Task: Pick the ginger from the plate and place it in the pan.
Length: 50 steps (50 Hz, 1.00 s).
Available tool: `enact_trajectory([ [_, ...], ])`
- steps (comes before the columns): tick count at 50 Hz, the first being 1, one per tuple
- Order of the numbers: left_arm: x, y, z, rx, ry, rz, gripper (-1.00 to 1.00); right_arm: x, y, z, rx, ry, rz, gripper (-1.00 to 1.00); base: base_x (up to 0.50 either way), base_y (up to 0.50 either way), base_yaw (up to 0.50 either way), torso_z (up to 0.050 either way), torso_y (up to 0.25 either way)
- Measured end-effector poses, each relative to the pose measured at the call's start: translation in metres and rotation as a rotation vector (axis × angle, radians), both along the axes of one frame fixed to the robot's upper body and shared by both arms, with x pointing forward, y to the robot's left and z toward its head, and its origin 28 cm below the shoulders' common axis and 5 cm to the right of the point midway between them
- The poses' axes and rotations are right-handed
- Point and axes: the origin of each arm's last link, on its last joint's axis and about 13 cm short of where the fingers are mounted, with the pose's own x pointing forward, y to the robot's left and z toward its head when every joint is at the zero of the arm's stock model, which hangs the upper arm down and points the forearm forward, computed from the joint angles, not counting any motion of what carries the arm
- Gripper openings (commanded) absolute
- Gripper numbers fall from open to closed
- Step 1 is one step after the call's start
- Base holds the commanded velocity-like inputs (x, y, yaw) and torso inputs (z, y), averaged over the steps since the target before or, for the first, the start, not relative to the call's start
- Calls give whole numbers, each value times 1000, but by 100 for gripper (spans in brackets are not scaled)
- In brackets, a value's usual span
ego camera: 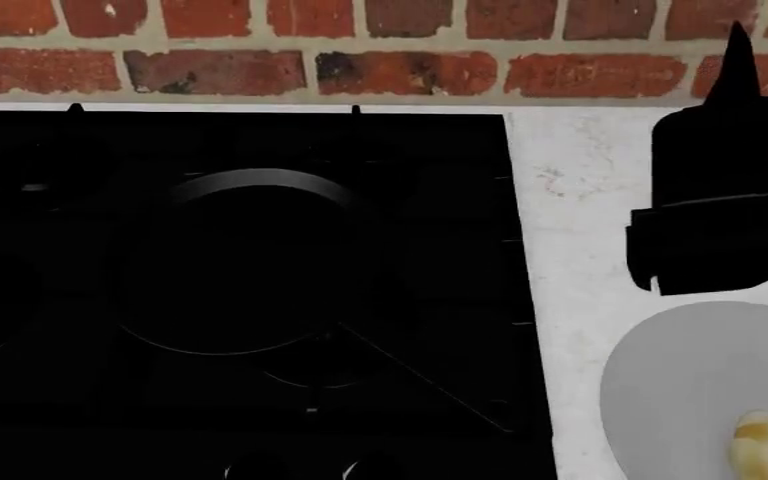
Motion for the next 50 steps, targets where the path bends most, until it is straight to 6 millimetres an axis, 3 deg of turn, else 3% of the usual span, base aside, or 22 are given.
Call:
enact_trajectory([
  [24,0,0,0,-3,2,0,100,8,-16,-2,34,173,5,100,0,0,0,0,0],
  [50,2,1,-3,-7,12,12,100,6,-35,13,55,466,24,100,0,0,0,0,0],
])
